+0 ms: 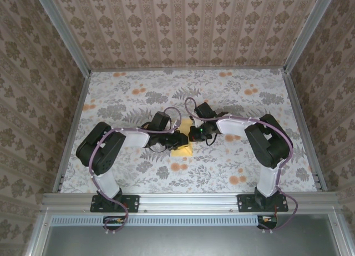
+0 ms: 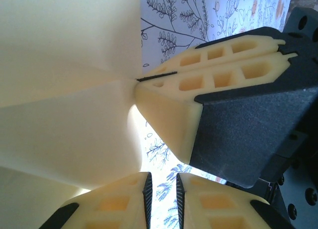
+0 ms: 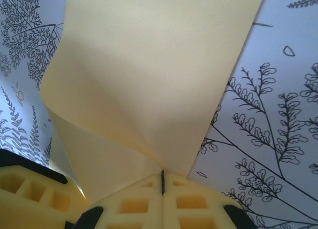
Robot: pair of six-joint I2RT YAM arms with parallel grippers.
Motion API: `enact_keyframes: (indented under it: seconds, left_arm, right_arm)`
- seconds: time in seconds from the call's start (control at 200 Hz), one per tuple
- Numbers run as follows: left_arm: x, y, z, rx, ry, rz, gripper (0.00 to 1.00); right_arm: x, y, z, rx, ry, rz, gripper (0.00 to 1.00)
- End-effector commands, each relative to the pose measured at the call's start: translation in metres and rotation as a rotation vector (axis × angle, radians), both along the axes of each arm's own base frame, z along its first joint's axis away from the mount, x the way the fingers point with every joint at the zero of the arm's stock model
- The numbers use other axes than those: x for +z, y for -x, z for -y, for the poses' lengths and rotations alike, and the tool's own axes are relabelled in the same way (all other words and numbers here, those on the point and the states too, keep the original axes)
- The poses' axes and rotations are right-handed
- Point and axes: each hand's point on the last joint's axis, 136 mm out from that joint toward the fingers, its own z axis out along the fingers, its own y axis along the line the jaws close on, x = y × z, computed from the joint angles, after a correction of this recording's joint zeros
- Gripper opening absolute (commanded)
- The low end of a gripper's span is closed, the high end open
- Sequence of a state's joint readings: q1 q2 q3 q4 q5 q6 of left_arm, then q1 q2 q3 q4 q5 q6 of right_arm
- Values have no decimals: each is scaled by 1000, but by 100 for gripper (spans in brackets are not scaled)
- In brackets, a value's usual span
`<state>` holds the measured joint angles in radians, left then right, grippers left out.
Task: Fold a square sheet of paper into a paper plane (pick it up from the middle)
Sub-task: Fold the triangle a second time at the center of the table.
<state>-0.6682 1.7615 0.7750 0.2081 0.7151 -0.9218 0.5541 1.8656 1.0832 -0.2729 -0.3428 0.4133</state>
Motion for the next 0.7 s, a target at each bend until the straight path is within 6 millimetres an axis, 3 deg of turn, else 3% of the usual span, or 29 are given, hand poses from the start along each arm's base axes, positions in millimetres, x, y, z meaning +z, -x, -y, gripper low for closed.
enact_keyframes:
  seconds: [0.0,0.19,0.695]
  left_arm:
    - [6,-3,1,-3,-8,34,23]
    - [12,-9,-5,25,-14,71,18]
    - [-5,-8,-5,17,-45,27,14]
  right_arm:
    - [2,-6,7,2,42,19,3]
    - [6,-4,9,1,45,26,3]
    - [6,-8,6,10,43,34,3]
